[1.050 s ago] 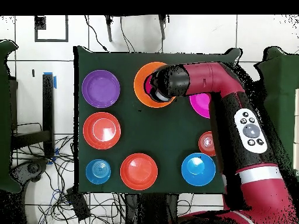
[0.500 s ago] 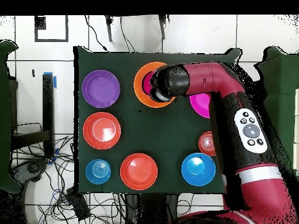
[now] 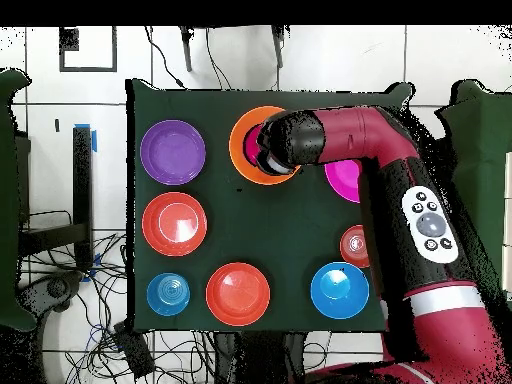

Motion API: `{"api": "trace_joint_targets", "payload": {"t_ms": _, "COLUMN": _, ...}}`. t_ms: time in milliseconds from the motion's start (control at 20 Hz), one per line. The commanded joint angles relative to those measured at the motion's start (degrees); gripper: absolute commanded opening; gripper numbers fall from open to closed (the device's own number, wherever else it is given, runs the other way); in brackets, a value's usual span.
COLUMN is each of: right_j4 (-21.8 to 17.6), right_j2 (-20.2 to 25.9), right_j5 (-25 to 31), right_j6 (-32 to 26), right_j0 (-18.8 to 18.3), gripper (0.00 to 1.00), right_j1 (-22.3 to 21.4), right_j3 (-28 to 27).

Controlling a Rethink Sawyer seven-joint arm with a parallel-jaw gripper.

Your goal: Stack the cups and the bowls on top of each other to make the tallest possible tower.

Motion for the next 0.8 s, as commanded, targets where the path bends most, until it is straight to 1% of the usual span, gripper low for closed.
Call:
{"api": "trace_joint_targets", "payload": {"t_ms": 50, "right_j4": 2.64, "right_j2": 0.25, "right_j5": 5.80, "right_j6": -11.51, "right_j0": -1.03, "gripper": 1.00, "right_j1": -7.76, "right_j3": 8.08}}
{"api": "trace_joint_targets", "payload": {"t_ms": 100, "right_j4": 3.76, "right_j2": 0.44, "right_j5": 5.91, "right_j6": -11.19, "right_j0": -1.57, "gripper": 1.00, "right_j1": -9.56, "right_j3": 10.23}}
{"api": "trace_joint_targets", "payload": {"t_ms": 200, "right_j4": 4.84, "right_j2": 0.73, "right_j5": 4.65, "right_j6": -11.06, "right_j0": -2.41, "gripper": 1.00, "right_j1": -11.74, "right_j3": 13.54}}
{"api": "trace_joint_targets", "payload": {"t_ms": 300, "right_j4": 4.84, "right_j2": 0.72, "right_j5": 2.30, "right_j6": -10.86, "right_j0": -3.02, "gripper": 1.00, "right_j1": -12.67, "right_j3": 16.21}}
{"api": "trace_joint_targets", "payload": {"t_ms": 550, "right_j4": 4.16, "right_j2": 0.80, "right_j5": -1.35, "right_j6": -10.44, "right_j0": -4.01, "gripper": 1.00, "right_j1": -13.78, "right_j3": 20.43}}
{"api": "trace_joint_targets", "payload": {"t_ms": 800, "right_j4": 1.51, "right_j2": 0.84, "right_j5": -6.07, "right_j6": -9.81, "right_j0": -4.96, "gripper": 1.00, "right_j1": -12.47, "right_j3": 22.92}}
